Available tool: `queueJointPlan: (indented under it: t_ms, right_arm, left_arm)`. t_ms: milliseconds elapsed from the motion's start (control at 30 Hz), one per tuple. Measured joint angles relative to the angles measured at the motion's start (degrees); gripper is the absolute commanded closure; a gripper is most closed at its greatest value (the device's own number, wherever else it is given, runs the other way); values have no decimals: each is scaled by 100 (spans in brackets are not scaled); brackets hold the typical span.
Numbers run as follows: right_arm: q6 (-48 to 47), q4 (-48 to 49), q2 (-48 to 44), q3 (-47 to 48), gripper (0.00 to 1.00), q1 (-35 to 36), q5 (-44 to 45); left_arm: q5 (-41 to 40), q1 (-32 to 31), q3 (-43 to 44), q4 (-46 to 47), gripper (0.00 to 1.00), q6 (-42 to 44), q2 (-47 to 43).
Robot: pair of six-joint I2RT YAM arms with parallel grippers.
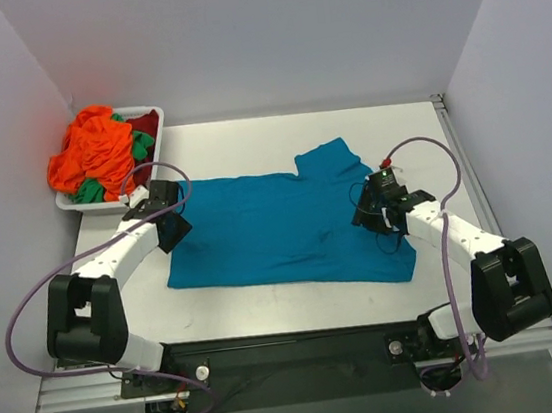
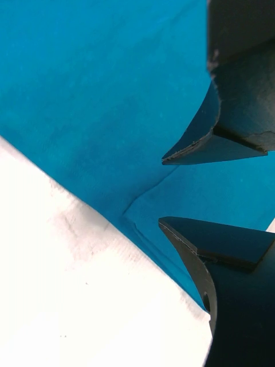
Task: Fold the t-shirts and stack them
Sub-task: Fold the flattened tshirt in 1/3 of the way
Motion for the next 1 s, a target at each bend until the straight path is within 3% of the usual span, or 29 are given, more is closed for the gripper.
queueJointPlan:
  t_ms: [400, 567, 1000]
  right_arm:
    - [-144, 13, -225, -291, 59, -337, -133]
    - [-177, 24, -225, -367, 59, -413, -168]
    - [-260, 90, -225, -426, 59, -492, -256]
  left_arm:
    - [-103, 2, 20, -162, 50, -306, 529]
    - [-61, 0, 20, -144, 60, -326, 590]
    - [-61, 48, 20, -111, 61, -319, 817]
